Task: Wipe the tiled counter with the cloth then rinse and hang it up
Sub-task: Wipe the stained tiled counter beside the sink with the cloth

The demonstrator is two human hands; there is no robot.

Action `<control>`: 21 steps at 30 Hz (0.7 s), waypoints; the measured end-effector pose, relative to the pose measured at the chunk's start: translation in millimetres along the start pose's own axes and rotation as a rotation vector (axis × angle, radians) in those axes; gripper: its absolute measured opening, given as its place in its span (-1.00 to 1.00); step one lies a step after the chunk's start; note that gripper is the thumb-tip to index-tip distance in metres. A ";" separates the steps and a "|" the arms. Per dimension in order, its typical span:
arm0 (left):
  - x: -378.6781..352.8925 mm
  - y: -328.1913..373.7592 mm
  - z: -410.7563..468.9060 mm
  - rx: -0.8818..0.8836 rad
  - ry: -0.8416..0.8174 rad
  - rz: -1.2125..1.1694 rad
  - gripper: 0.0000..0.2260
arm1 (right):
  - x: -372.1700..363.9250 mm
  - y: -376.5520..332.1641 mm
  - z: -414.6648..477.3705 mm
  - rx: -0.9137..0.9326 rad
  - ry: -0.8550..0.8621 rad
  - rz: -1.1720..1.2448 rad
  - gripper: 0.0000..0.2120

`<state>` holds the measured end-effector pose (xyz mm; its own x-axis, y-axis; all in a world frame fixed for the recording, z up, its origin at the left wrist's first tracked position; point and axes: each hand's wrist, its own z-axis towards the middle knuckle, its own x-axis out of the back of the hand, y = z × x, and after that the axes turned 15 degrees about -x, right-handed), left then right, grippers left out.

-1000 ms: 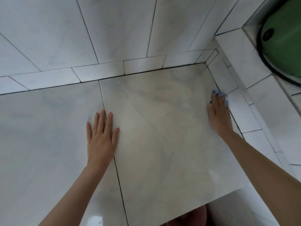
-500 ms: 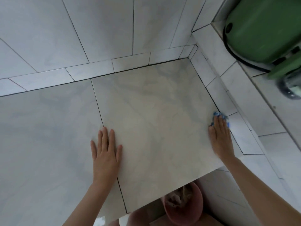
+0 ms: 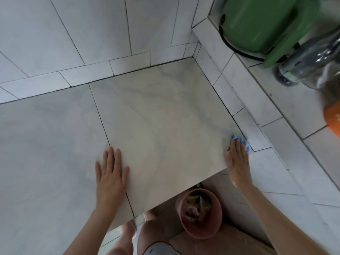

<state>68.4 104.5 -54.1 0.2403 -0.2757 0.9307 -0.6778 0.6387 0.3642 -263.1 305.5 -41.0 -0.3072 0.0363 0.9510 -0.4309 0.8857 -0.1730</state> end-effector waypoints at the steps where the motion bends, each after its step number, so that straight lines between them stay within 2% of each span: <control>1: -0.5 0.0 -2.1 0.002 0.000 -0.004 -0.41 | -3.7 -5.0 -6.9 0.019 0.012 -0.014 -0.34; 5: -1.0 1.1 -9.4 0.004 -0.007 -0.013 -0.41 | -21.2 -43.3 -62.5 0.139 -0.055 0.003 -0.43; 9: 0.6 -1.2 -12.3 -0.006 -0.021 -0.006 -0.42 | -30.3 -74.4 -112.1 0.366 -0.116 0.017 -0.48; 12: -0.2 -3.3 -12.2 -0.002 -0.021 -0.008 -0.42 | -27.1 -81.9 -100.7 0.339 -0.079 0.098 -0.48; 17: -1.1 -1.0 -12.7 0.002 -0.008 -0.015 -0.42 | -45.4 -93.5 -84.8 0.220 0.023 -0.027 -0.49; 21: -1.9 0.0 -13.0 0.001 0.016 0.021 -0.44 | -42.0 -84.7 -76.9 0.310 0.010 -0.084 -0.51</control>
<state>77.0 114.4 -55.4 0.2370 -0.2501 0.9388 -0.6835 0.6437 0.3441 -148.5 264.5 -46.6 -0.2522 -0.0254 0.9673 -0.6927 0.7027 -0.1622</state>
